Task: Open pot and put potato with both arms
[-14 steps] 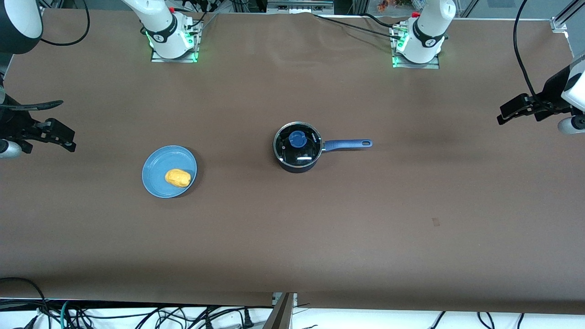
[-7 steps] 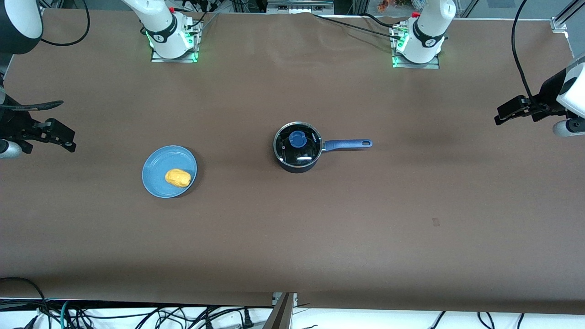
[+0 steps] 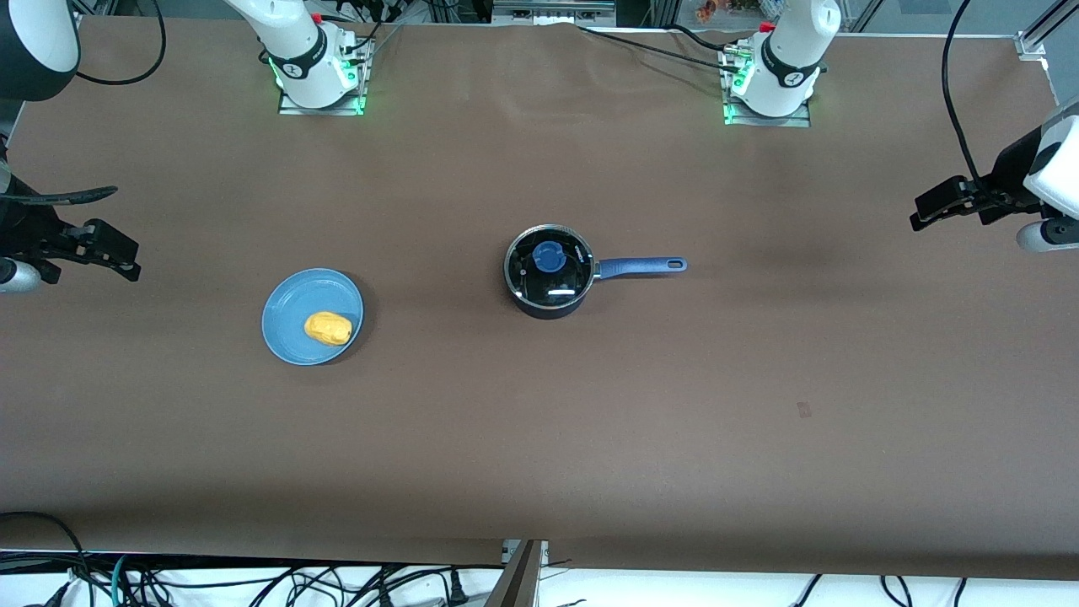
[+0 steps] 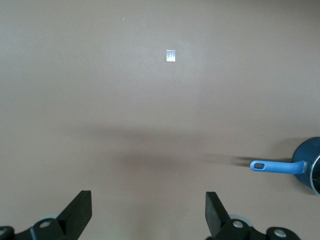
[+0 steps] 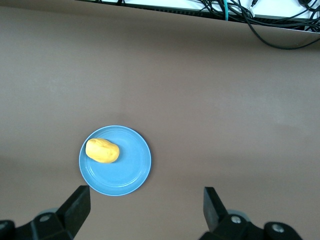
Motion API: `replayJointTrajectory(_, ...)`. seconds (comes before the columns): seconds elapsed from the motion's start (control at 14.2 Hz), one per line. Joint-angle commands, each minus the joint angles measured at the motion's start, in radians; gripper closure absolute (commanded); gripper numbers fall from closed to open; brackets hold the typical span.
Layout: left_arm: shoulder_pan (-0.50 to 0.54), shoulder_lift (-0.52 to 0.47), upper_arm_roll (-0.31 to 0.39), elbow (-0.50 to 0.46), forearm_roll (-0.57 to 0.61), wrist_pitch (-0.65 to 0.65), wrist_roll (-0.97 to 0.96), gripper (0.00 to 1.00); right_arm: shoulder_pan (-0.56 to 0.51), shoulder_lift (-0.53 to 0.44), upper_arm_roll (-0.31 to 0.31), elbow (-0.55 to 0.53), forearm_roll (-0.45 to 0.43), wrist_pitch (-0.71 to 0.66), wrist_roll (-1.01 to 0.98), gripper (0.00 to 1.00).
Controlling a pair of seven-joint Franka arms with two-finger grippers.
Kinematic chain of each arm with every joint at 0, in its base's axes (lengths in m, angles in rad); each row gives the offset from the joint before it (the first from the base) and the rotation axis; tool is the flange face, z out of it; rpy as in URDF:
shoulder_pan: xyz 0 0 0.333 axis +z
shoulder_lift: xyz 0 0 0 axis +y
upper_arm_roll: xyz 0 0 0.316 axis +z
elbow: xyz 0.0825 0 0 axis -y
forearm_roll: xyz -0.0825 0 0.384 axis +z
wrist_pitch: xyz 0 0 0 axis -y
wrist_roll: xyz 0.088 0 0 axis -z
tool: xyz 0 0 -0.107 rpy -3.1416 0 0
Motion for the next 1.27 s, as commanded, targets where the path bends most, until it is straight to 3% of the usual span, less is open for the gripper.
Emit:
replayJointTrajectory(0.0, -0.01, 0.018, -0.003, 0.03, -0.002, -0.026, 0.004, 0.0, -0.007, 0.01, 0.003, 0.017, -0.002, 0.003, 0.001, 0.0)
replayJointTrajectory(0.35, -0.033, 0.064, -0.026, 0.033, -0.088, -0.024, -0.057, 0.0, -0.008, 0.01, 0.003, 0.017, -0.002, 0.021, 0.001, 0.0)
replayJointTrajectory(0.64, -0.068, 0.152, -0.116, 0.055, -0.174, 0.011, -0.186, 0.0, -0.01, 0.024, -0.02, 0.017, -0.002, 0.038, 0.001, 0.0)
replayJointTrajectory(0.78, -0.14, 0.23, -0.153, 0.107, -0.177, 0.036, -0.328, 0.0, -0.013, 0.041, -0.029, 0.015, 0.0, 0.038, -0.014, 0.0)
replayJointTrajectory(0.99, -0.294, 0.351, -0.155, 0.191, -0.18, 0.057, -0.474, 0.0, -0.013, 0.079, -0.027, 0.015, 0.0, 0.039, -0.014, 0.0)
replayJointTrajectory(1.2, -0.399, 0.437, -0.155, 0.207, -0.168, 0.192, -0.652, 0.0, -0.007, 0.113, -0.023, -0.006, 0.0, 0.064, -0.002, 0.0)
